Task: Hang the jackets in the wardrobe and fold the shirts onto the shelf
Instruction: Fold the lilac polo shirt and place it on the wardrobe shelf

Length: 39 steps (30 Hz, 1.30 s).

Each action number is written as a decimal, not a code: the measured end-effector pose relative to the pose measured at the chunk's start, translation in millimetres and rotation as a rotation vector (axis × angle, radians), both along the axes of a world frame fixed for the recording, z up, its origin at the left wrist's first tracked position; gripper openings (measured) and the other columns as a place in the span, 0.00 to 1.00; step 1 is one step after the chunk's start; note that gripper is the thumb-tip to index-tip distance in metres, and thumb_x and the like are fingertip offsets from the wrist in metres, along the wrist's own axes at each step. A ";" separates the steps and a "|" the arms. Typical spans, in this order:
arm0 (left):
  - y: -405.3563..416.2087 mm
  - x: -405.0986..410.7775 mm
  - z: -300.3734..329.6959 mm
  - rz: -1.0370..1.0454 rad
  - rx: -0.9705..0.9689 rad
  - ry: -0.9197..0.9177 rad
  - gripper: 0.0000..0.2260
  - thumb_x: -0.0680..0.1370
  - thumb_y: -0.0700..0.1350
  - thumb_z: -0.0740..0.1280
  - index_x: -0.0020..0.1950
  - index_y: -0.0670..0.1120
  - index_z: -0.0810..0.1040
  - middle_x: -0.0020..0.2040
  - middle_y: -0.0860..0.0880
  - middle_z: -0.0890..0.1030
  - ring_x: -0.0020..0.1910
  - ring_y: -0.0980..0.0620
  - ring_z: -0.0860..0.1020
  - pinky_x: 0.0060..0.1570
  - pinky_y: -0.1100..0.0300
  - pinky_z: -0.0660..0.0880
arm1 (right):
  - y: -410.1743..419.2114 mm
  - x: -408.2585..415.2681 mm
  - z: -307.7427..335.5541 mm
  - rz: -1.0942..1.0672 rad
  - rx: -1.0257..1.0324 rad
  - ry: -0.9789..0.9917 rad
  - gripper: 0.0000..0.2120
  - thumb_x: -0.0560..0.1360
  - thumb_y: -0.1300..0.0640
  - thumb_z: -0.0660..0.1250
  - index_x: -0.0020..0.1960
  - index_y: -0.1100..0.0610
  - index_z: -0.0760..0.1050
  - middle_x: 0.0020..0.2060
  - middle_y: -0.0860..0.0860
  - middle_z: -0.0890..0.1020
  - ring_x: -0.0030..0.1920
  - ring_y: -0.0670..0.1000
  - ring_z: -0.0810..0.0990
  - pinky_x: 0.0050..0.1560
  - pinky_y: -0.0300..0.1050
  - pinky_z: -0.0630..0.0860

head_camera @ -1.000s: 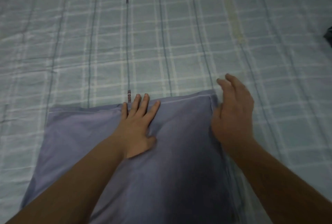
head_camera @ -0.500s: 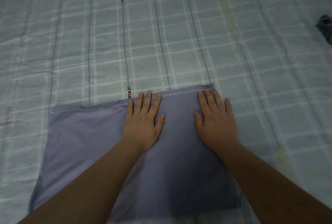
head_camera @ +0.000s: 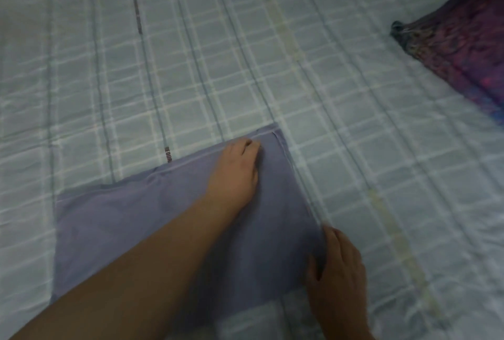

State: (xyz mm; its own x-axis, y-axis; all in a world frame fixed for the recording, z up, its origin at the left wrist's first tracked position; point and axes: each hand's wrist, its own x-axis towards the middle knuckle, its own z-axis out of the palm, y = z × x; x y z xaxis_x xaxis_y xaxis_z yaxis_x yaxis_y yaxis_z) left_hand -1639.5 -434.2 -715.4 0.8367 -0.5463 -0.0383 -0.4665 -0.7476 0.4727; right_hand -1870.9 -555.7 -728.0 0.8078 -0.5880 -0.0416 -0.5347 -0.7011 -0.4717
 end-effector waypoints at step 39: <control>172.4 52.8 97.5 0.511 -0.479 0.537 0.18 0.77 0.35 0.61 0.65 0.46 0.66 0.46 0.49 0.74 0.35 0.52 0.74 0.29 0.61 0.73 | 203.8 22.6 115.1 0.367 0.406 -0.239 0.09 0.67 0.51 0.63 0.47 0.48 0.71 0.34 0.46 0.76 0.33 0.47 0.75 0.34 0.38 0.72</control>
